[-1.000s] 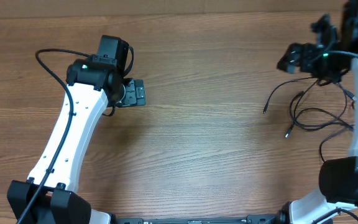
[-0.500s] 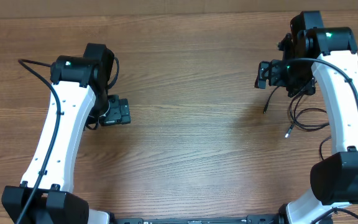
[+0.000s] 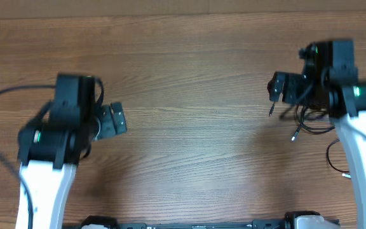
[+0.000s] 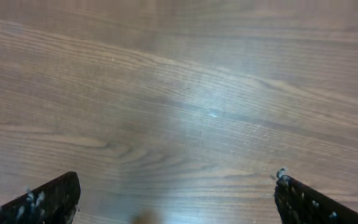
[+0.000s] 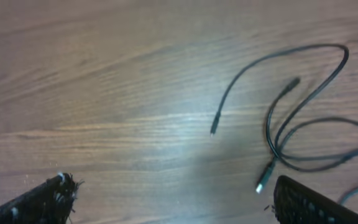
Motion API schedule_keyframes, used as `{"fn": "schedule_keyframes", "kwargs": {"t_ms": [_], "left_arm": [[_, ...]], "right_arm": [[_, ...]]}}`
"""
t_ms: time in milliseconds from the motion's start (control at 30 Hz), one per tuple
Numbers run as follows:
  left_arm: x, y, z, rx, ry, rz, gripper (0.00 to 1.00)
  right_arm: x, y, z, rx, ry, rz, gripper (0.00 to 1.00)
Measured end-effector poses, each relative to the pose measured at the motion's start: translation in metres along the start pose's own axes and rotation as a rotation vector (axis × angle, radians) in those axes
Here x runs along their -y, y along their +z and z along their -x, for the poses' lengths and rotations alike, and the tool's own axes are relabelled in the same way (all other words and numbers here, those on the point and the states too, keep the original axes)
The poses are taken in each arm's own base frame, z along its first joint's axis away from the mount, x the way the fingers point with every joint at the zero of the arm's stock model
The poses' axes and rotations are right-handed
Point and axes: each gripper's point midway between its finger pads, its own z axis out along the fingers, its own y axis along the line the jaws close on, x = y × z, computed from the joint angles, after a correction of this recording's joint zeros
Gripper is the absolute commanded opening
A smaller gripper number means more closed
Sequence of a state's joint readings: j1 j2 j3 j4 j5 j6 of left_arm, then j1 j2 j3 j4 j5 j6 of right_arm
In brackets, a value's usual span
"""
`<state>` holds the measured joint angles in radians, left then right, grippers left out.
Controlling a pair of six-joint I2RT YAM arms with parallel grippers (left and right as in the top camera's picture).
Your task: Untangle cables
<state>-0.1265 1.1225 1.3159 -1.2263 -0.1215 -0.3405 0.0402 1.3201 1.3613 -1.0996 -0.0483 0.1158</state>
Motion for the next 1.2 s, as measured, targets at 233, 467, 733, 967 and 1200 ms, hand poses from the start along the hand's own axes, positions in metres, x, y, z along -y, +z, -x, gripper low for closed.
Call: {"fn": "schedule_keyframes", "kwargs": {"t_ms": [233, 467, 733, 967, 1200], "left_arm": [[-0.008, -0.016, -0.014, 0.206, -0.031, -0.07, 1.0], [-0.011, -0.024, -0.02, 0.246, -0.036, -0.084, 1.0], [-0.01, -0.018, -0.021, 0.222, -0.033, -0.075, 1.0], [-0.011, -0.014, -0.025, 0.194, -0.029, -0.065, 1.0], [-0.011, -0.014, -0.025, 0.19, -0.029, -0.064, 1.0]], "right_arm": [[0.004, -0.021, -0.02, 0.112, -0.004, 0.009, 1.0], [0.004, -0.042, -0.023, 0.163, -0.006, 0.013, 1.0], [0.006, -0.035, -0.023, 0.141, -0.004, 0.003, 1.0], [0.006, -0.031, -0.023, 0.128, -0.003, 0.001, 1.0], [0.009, -0.027, -0.036, 0.069, 0.0, -0.011, 1.0]]}}
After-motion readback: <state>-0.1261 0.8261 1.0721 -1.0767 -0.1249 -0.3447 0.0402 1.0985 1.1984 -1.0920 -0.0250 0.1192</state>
